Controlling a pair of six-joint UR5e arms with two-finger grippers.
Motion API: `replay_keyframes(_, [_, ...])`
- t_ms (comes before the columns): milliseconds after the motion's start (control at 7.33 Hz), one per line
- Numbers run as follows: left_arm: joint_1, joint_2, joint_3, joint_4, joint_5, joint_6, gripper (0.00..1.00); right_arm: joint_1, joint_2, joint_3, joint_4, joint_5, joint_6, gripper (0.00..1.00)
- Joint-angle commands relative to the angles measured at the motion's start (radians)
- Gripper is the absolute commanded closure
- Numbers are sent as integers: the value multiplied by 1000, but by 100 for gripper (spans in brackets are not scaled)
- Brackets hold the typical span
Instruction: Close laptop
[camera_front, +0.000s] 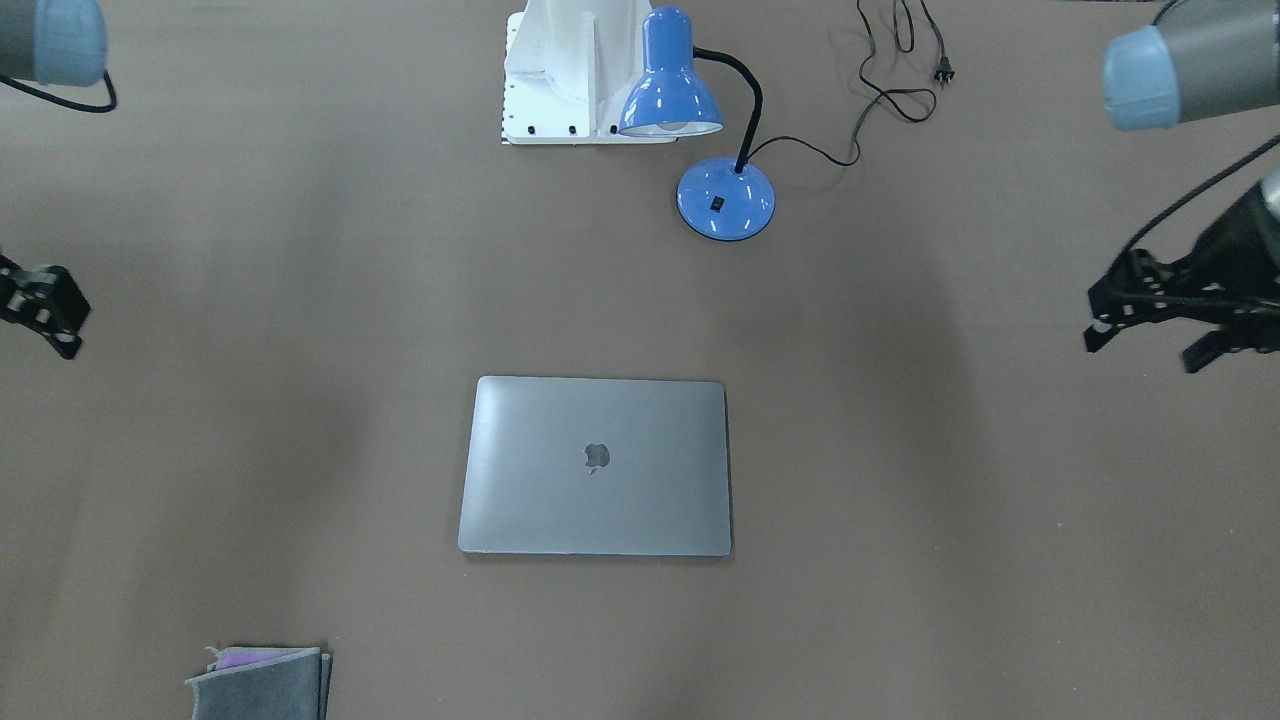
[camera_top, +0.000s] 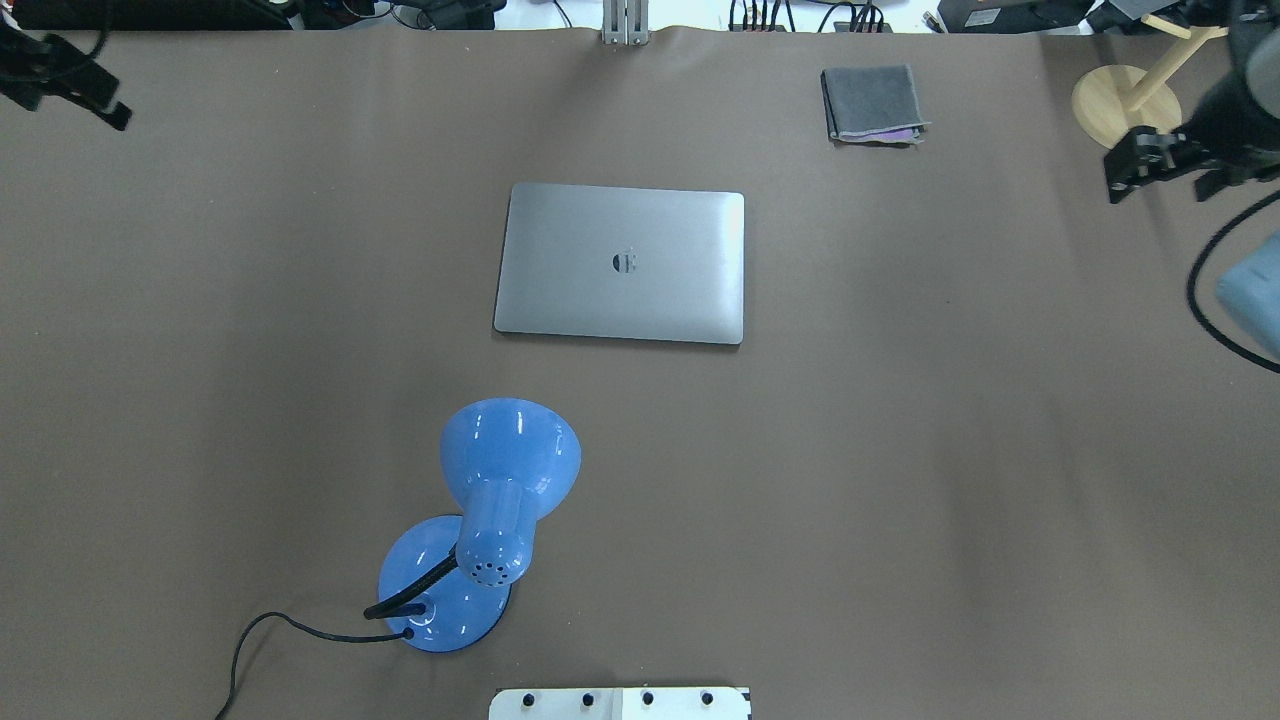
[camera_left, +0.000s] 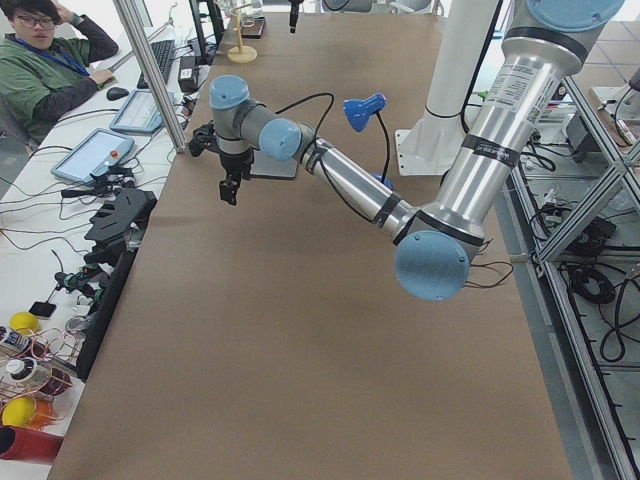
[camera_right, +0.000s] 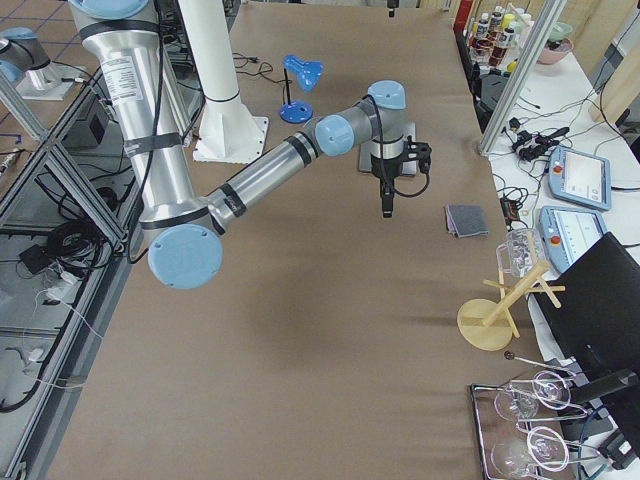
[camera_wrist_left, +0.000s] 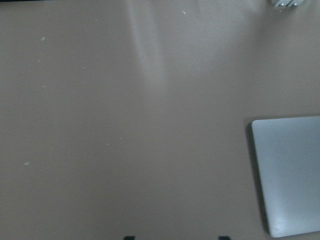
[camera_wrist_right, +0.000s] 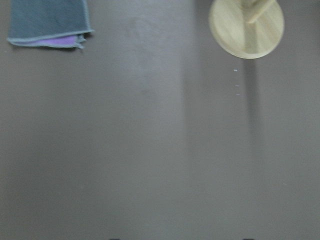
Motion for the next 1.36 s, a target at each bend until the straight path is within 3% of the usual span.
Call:
replay_keyframes(0, [-170, 108, 3, 105, -2, 317, 2, 226, -202, 26, -23, 74, -417, 0])
replay_keyframes(273, [-264, 235, 57, 96, -7, 535, 2, 377, -320, -20, -19, 87, -640, 0])
replay_keyframes(545, [-284, 350, 63, 95, -8, 545, 2, 393, -387, -59, -8, 140, -663, 0])
replay_keyframes(818, [-286, 372, 78, 31, -8, 541, 2, 391, -391, -77, -8, 142, -665, 0])
replay_keyframes(1227, [-284, 374, 72, 30, -2, 544, 2, 391, -388, -102, -8, 140, -663, 0])
